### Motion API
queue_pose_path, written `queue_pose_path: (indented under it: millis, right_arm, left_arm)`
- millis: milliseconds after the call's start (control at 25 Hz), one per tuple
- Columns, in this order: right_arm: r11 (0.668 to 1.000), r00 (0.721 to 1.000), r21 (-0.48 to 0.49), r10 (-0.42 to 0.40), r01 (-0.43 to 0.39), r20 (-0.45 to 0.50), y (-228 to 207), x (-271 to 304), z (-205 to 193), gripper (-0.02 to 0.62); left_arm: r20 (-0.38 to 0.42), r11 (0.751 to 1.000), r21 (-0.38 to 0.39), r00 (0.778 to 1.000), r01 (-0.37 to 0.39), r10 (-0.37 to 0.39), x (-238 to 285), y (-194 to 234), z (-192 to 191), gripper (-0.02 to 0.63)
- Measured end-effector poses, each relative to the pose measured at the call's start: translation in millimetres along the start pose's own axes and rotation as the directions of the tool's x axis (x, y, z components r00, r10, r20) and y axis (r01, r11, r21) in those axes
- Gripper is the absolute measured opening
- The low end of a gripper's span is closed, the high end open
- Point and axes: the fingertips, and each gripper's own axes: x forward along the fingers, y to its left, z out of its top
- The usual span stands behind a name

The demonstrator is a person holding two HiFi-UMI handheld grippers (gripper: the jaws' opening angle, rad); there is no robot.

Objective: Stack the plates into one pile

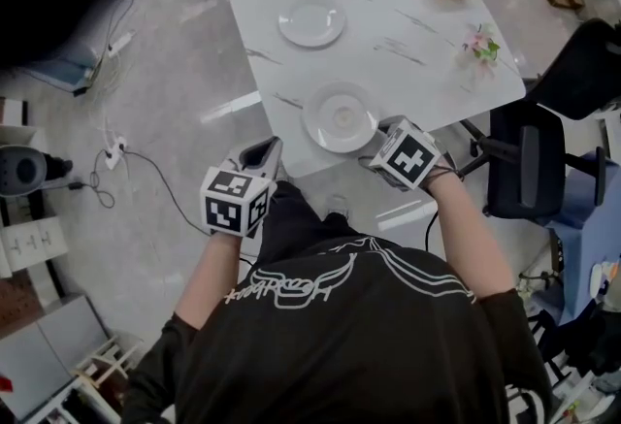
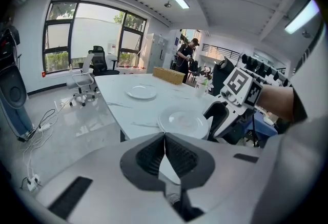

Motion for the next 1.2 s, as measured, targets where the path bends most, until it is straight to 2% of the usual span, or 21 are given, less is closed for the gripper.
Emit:
queue_pose_path:
  millis: [160, 280, 400, 520, 640, 760, 1080, 1200]
  right_arm:
    - [1.000, 1.000, 0.001, -0.008, 0.008, -0.025, -4, 2, -9, 0.321]
    - [0.999, 0.999, 0.043, 0.008, -0.009, 0.035, -3, -5, -8, 0.320]
    - [0.995, 0.992, 0.101, -0.012, -0.001, 0.128, -7, -21, -4, 0.321]
    - [0.984, 0.962, 0.176, -0.044, -0.005, 0.271, -14, -45, 8, 0.319]
    - [0.956, 0.898, 0.289, -0.084, -0.050, 0.433, -30, -72, 25, 0.319]
    - [0.934, 0.851, 0.350, -0.131, -0.066, 0.509, -46, -91, 34, 0.319]
    - [0.919, 0.808, 0.388, -0.174, -0.073, 0.563, -83, -108, 73, 0.319]
    - [0.909, 0.811, 0.409, -0.176, -0.084, 0.557, -99, -104, 89, 0.319]
  left_arm:
    - [-0.003, 1.000, -0.002, 1.000, -0.003, 0.003, 3, -3, -6, 0.025]
    - [0.001, 1.000, -0.008, 1.000, 0.003, -0.003, 4, -8, -5, 0.025]
    - [0.016, 1.000, -0.009, 1.000, 0.010, -0.010, 2, -15, 3, 0.025]
    - [0.040, 1.000, 0.002, 0.999, 0.021, -0.021, -4, -22, 17, 0.025]
    - [0.061, 0.999, 0.026, 0.998, 0.023, -0.024, -9, -23, 35, 0.025]
    - [0.077, 0.999, 0.046, 0.997, 0.019, -0.022, -11, -21, 51, 0.025]
    - [0.048, 0.993, 0.117, 0.998, 0.033, -0.038, 8, 4, 93, 0.025]
    - [0.028, 0.990, 0.140, 0.999, 0.030, -0.034, 28, 22, 112, 0.025]
